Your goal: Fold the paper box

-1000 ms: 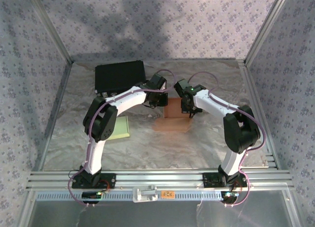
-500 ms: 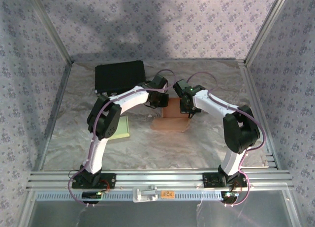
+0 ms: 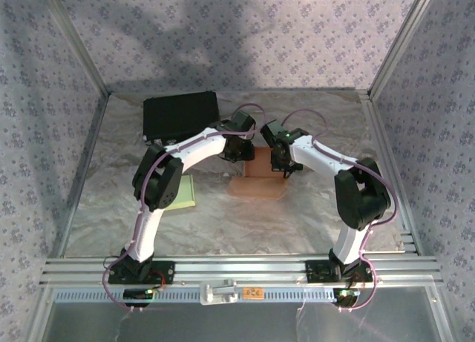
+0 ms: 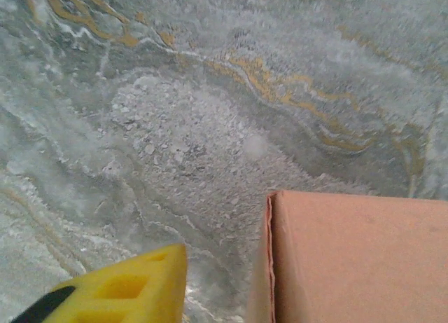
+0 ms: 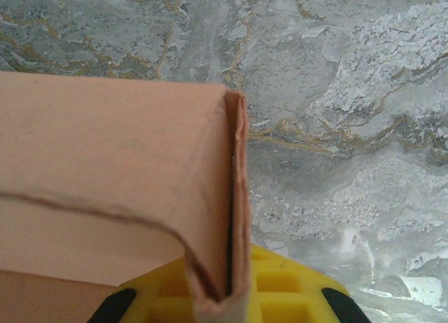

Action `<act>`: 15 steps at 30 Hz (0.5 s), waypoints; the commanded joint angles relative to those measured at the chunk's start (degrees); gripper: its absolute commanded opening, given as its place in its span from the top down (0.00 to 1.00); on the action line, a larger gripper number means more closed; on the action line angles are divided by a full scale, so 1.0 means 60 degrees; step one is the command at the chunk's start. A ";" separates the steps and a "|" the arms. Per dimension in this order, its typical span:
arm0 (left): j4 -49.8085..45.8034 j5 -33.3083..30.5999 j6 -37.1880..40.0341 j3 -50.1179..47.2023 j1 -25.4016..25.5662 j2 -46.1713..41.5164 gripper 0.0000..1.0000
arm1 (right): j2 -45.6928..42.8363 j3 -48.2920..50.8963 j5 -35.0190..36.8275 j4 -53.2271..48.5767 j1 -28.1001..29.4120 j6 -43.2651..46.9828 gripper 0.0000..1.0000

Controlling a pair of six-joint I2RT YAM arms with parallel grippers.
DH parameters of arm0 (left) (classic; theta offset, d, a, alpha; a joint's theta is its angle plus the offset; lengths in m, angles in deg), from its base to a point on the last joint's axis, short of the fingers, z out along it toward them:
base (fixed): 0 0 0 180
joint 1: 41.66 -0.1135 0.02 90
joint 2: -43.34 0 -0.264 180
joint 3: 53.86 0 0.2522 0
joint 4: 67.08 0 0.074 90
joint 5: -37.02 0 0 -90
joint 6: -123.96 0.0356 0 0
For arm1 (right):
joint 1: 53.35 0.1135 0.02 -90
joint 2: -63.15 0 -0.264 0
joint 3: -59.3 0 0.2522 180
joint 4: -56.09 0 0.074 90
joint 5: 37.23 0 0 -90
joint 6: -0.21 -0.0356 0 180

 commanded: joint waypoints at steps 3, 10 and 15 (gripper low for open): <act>-0.0495 0.0859 -0.0249 0.0695 -0.0152 -0.0821 0.55 | 0.0221 -0.0283 -0.0292 -0.0393 -0.0230 -0.0342 1.00; -0.0846 0.1398 -0.0723 0.0686 -0.0467 -0.1493 0.54 | 0.0489 -0.0266 -0.0948 -0.0464 -0.0652 -0.1006 1.00; -0.0877 0.1143 -0.0914 -0.0266 -0.0914 -0.2824 0.55 | 0.0491 0.0330 -0.2578 -0.0507 -0.1688 -0.3152 1.00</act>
